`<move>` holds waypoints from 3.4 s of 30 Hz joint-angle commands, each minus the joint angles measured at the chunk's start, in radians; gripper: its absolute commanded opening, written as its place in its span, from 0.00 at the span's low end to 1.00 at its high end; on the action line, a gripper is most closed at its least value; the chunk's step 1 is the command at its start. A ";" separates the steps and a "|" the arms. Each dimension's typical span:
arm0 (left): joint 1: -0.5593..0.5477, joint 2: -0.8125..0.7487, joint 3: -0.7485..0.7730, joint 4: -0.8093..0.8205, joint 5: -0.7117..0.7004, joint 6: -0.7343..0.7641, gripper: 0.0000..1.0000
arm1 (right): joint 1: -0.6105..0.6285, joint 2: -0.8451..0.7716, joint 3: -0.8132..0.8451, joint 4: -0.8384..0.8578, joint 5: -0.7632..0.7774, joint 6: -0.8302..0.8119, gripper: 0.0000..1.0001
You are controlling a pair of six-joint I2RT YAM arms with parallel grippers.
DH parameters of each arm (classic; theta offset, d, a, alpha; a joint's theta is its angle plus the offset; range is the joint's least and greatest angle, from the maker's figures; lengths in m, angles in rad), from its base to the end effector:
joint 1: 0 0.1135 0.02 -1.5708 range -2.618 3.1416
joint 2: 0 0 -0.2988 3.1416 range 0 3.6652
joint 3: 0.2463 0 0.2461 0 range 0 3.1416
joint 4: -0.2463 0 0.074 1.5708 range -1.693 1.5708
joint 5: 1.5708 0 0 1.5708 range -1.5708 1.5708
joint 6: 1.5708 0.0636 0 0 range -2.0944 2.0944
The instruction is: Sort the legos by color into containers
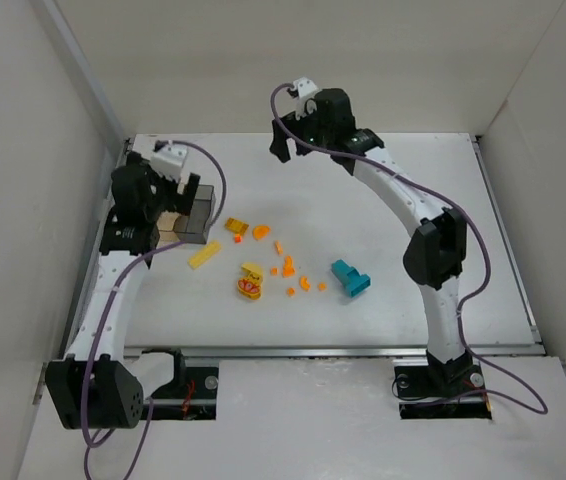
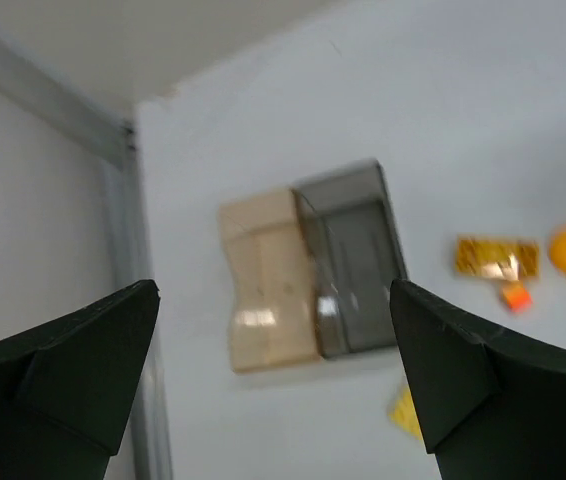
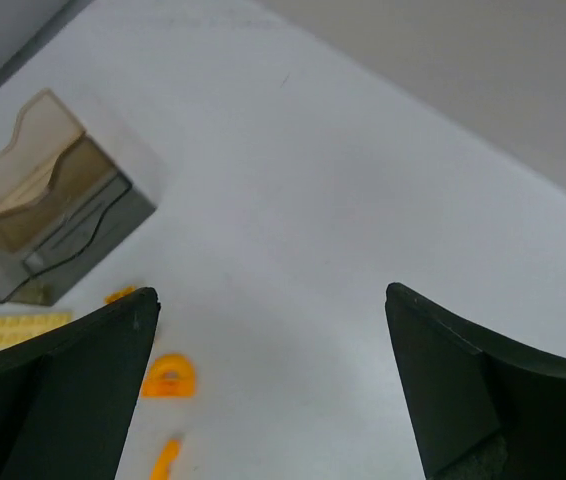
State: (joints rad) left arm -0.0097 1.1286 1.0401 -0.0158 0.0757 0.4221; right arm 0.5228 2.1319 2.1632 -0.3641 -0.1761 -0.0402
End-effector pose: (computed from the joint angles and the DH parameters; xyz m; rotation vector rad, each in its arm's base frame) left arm 0.2718 -0.0074 0.4079 0.4158 1.6285 0.2475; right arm 0.4665 0.2817 0.3893 -0.6511 1.8158 0.4928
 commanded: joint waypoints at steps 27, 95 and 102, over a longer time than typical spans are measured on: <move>-0.075 0.134 -0.437 -0.078 0.108 0.382 0.86 | 0.186 0.126 -0.167 0.001 -0.059 0.040 0.76; 0.165 0.428 0.140 -0.062 0.048 -0.200 0.03 | 0.103 -0.038 -0.401 0.136 -0.158 0.092 0.76; 0.165 0.485 0.169 -0.111 0.024 -0.177 0.49 | 0.094 -0.038 -0.410 0.136 -0.158 0.074 0.76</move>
State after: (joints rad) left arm 0.1482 1.6028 1.1595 -0.1257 0.1215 0.2272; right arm 0.6163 2.1647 1.7607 -0.2768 -0.3351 0.0559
